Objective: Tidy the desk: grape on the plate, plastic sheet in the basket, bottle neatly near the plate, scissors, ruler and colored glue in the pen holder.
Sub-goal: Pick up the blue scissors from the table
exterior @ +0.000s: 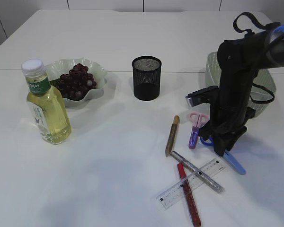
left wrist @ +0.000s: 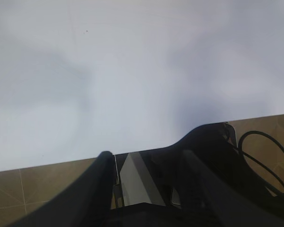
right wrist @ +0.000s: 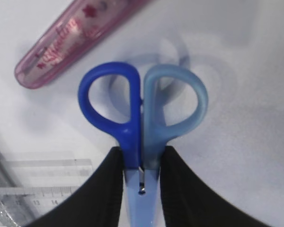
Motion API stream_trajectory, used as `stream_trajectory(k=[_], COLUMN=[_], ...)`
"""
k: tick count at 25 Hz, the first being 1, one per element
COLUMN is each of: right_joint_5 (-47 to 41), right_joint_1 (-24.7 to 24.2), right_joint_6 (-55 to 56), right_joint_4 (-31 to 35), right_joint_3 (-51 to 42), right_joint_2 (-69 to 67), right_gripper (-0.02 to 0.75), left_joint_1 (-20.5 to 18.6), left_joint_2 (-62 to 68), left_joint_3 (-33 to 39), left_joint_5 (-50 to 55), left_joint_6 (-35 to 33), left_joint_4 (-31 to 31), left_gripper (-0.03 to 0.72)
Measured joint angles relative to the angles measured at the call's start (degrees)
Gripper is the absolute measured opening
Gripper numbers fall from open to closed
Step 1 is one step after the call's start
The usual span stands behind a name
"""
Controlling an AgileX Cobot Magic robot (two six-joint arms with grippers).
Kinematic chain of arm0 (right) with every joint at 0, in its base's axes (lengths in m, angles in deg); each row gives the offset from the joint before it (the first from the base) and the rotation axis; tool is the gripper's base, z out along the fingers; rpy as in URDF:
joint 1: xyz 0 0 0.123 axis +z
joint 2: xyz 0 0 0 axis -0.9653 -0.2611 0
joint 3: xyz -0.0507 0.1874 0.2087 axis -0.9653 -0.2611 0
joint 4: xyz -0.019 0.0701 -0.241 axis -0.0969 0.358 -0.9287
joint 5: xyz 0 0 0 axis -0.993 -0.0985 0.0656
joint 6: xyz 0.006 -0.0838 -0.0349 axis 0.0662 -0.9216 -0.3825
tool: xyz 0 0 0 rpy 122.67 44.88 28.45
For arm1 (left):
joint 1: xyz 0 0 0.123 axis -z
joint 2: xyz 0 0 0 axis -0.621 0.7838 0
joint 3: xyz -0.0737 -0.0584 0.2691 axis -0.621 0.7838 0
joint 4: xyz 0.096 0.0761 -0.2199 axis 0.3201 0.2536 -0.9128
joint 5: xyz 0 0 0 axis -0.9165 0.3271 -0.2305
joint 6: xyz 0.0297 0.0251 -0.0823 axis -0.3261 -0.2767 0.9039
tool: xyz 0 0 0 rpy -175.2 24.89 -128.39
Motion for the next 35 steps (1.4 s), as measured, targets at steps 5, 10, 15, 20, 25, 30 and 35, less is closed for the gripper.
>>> stream_trajectory(k=[5,10,15,20,25,30,35], right_joint_5=[0.0,0.0,0.1,0.1,0.1,0.1,0.1], right_joint_1=[0.0,0.0,0.0,0.0,0.0,0.0,0.0], right_joint_6=[0.1,0.3,0.5,0.6,0.6,0.6,0.6], right_joint_4=[0.0,0.0,0.0,0.1,0.5,0.5,0.8], right_joint_3=[0.0,0.0,0.0,0.0,0.0,0.0,0.0], right_joint_2=[0.0,0.0,0.0,0.0,0.0,0.0,0.0], right_gripper=[0.218,0.218,0.217,0.217,0.217,0.217,0.217], left_joint_1=[0.0,0.0,0.0,0.0,0.0,0.0,0.0], left_joint_2=[0.0,0.0,0.0,0.0,0.0,0.0,0.0], left_joint_3=[0.0,0.0,0.0,0.0,0.0,0.0,0.0], left_joint_5=[0.0,0.0,0.0,0.0,0.0,0.0,0.0], left_joint_6=[0.0,0.0,0.0,0.0,0.0,0.0,0.0], left_joint_4=[0.0,0.0,0.0,0.0,0.0,0.0,0.0], left_gripper=[0.333,0.333,0.333,0.332,0.333,0.333,0.332])
